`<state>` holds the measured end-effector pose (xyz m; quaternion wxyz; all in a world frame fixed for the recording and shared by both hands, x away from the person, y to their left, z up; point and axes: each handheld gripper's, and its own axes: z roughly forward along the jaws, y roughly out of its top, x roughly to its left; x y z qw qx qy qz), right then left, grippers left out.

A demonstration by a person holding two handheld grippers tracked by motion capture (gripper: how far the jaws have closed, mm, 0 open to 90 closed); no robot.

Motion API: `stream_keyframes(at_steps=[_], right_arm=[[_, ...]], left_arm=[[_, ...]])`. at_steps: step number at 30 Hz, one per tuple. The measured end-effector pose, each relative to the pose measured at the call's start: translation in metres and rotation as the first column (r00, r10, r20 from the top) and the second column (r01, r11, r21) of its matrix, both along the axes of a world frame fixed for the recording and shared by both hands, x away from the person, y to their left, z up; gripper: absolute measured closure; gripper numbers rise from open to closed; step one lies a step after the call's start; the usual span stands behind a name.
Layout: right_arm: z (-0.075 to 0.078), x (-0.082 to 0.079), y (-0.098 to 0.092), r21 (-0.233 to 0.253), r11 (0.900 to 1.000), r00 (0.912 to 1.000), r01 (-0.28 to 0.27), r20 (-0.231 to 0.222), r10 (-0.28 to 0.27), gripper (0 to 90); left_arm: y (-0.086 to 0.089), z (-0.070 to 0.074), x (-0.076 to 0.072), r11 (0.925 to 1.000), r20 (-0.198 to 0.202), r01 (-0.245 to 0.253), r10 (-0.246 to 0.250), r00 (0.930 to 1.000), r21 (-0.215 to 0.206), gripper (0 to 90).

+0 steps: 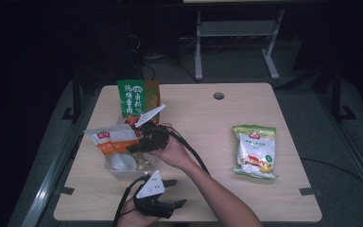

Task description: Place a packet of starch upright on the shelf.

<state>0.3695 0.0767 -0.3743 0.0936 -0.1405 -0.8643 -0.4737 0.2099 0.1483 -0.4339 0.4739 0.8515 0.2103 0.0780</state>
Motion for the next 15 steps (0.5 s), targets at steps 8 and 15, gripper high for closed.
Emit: stream_keyframes(at_steps=[8, 15], right_arm=[[-0.008, -0.001, 0.0, -0.069, 0.998, 1.0, 0.003, 0.007, -0.002, 89.4], [-0.011, -0.001, 0.003, -0.139, 0.989, 0.9988, -0.049, -0.006, 0.049, 79.0]], left_arm=[[-0.001, 0.0, 0.0, 1.0, 0.008, 0.005, -0.005, 1.0, -0.001, 31.9], [-0.002, 0.0, -0.001, 1.0, 0.003, 0.007, -0.007, 1.0, -0.006, 32.0]])
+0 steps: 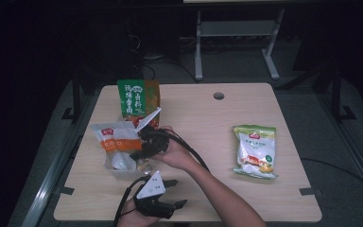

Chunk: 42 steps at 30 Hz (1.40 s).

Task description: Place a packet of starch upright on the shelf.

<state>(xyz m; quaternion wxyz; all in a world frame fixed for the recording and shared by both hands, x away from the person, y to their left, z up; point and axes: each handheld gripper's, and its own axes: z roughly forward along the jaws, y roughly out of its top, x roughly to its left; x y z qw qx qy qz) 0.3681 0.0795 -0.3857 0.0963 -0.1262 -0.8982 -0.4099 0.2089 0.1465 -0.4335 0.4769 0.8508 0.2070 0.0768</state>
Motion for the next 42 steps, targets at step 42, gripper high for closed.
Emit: stream_keyframes(at_steps=[42], right_arm=[[-0.017, -0.008, -0.006, -0.158, 0.987, 0.9985, -0.042, 0.03, 0.047, 81.6]], left_arm=[[-0.005, 0.002, -0.003, 0.9997, -0.001, 0.022, -0.022, 0.9997, 0.002, 32.0]])
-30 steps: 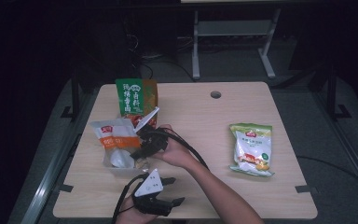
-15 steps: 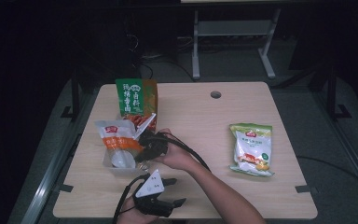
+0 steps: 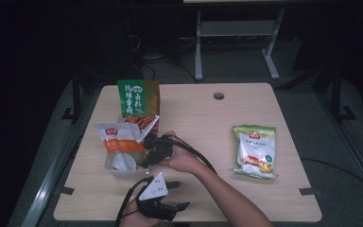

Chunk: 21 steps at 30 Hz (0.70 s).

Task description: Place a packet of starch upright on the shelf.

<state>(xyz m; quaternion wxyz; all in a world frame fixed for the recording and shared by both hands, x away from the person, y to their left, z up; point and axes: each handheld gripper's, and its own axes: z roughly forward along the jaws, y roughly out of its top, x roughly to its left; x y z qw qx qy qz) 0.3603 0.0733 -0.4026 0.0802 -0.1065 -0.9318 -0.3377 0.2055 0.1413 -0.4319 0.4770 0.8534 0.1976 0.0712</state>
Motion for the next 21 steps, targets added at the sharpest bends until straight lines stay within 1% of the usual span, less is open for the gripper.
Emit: stream_keyframes(at_steps=[2, 4, 10, 11, 12, 14, 15, 16, 17, 19, 21], right_arm=[[0.0011, -0.0015, 0.0017, -0.013, 1.0, 0.9999, -0.005, 0.009, 0.006, 82.6], [0.0005, -0.0016, 0.0022, -0.019, 1.0, 0.9997, 0.003, 0.023, -0.003, 83.3], [-0.0013, -0.0036, 0.0035, -0.033, 0.999, 0.9993, 0.024, 0.028, -0.023, 84.4], [-0.0032, -0.0045, 0.0052, -0.051, 0.998, 0.9986, 0.026, 0.048, -0.023, 84.6], [-0.0057, -0.0063, 0.0073, -0.073, 0.997, 0.998, 0.029, 0.058, -0.024, 84.7], [-0.0047, -0.0079, 0.0075, -0.068, 0.997, 0.9965, 0.021, 0.082, -0.016, 85.1], [-0.0041, -0.0086, 0.008, -0.073, 0.997, 0.9963, 0.022, 0.084, -0.016, 85.1], [-0.0045, -0.0085, 0.0085, -0.074, 0.997, 0.9962, 0.02, 0.086, -0.014, 84.8], [-0.0051, -0.0076, 0.0082, -0.071, 0.997, 0.9965, 0.02, 0.083, -0.014, 84.6], [-0.0071, -0.0056, 0.0058, -0.055, 0.998, 0.9978, 0.027, 0.062, -0.023, 84.4], [-0.0074, -0.004, 0.0035, -0.039, 0.999, 0.9986, 0.02, 0.049, -0.018, 81.0]], left_arm=[[0.0, 0.0001, -0.0001, 1.0, 0.0, 0.0, 0.0, 1.0, -0.002, 32.0], [-0.0006, -0.0004, 0.0002, 1.0, 0.0, 0.0, 0.0, 1.0, -0.006, 32.0], [-0.0031, -0.0008, -0.0015, 1.0, -0.001, 0.007, -0.007, 1.0, -0.006, 32.0], [-0.0032, -0.0007, -0.0015, 1.0, -0.001, 0.009, -0.009, 1.0, -0.002, 32.1], [-0.0032, -0.0006, -0.0016, 1.0, 0.0, 0.01, -0.01, 1.0, 0.0, 32.0], [-0.0028, 0.0, -0.0014, 0.9999, 0.007, 0.012, -0.012, 0.9999, -0.004, 32.1], [-0.0028, 0.0, -0.0012, 0.9999, 0.008, 0.01, -0.01, 0.9999, -0.007, 32.1], [-0.0028, -0.0001, -0.0004, 0.9999, 0.004, 0.011, -0.011, 0.9999, -0.004, 32.1], [-0.0031, -0.0006, -0.0002, 1.0, -0.01, 0.005, -0.005, 0.9999, -0.008, 32.1], [-0.0034, -0.0012, 0.0, 0.9999, -0.012, 0.006, -0.007, 0.9999, -0.008, 32.1], [-0.0032, -0.0008, -0.0006, 0.9999, -0.005, 0.01, -0.01, 0.9999, -0.003, 32.1]])
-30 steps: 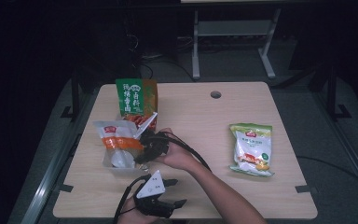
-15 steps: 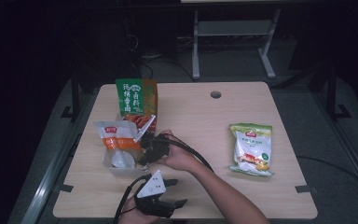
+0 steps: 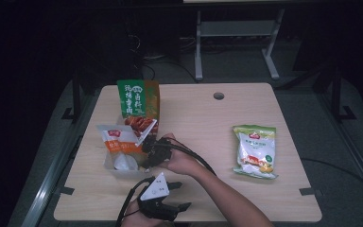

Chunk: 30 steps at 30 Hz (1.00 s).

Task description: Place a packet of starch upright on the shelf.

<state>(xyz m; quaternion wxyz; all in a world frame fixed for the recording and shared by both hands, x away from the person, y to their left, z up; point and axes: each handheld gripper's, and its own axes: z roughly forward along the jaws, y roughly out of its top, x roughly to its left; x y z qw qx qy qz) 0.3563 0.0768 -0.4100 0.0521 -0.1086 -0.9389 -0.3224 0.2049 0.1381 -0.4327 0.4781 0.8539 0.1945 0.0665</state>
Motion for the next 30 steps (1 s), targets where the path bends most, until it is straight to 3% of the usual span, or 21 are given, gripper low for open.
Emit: stream_keyframes(at_steps=[2, 7, 9, 16, 22, 30], right_arm=[[0.002, 0.002, -0.005, 0.039, 0.999, 0.9995, 0.016, -0.028, -0.015, 73.1], [0.014, 0.004, -0.026, 0.117, 0.992, 0.9981, 0.054, -0.036, -0.05, 66.6], [0.018, 0.006, -0.037, 0.156, 0.985, 0.9958, 0.068, -0.071, -0.058, 63.5], [0.023, 0.006, -0.073, 0.219, 0.969, 0.9912, 0.111, -0.096, -0.092, 55.8], [0.027, 0.004, -0.104, 0.225, 0.96, 0.9813, 0.168, -0.131, -0.141, 51.5], [0.028, 0.001, -0.145, 0.233, 0.945, 0.9701, 0.231, -0.13, -0.205, 48.6]], left_arm=[[0.001, 0.001, 0.0, 1.0, 0.003, -0.003, 0.003, 1.0, -0.003, 32.1], [0.002, 0.001, 0.002, 1.0, 0.0, -0.007, 0.007, 1.0, -0.002, 32.0], [0.002, 0.001, 0.002, 0.9999, 0.001, -0.011, 0.011, 0.9999, -0.003, 32.0], [0.003, 0.001, 0.007, 0.9997, -0.001, -0.021, 0.021, 0.9998, 0.009, 31.3], [0.001, 0.0, 0.009, 0.9995, 0.002, -0.029, 0.029, 0.9996, 0.012, 30.3], [0.0, -0.001, 0.012, 0.999, 0.0, -0.037, 0.037, 0.9993, 0.027, 28.9]])
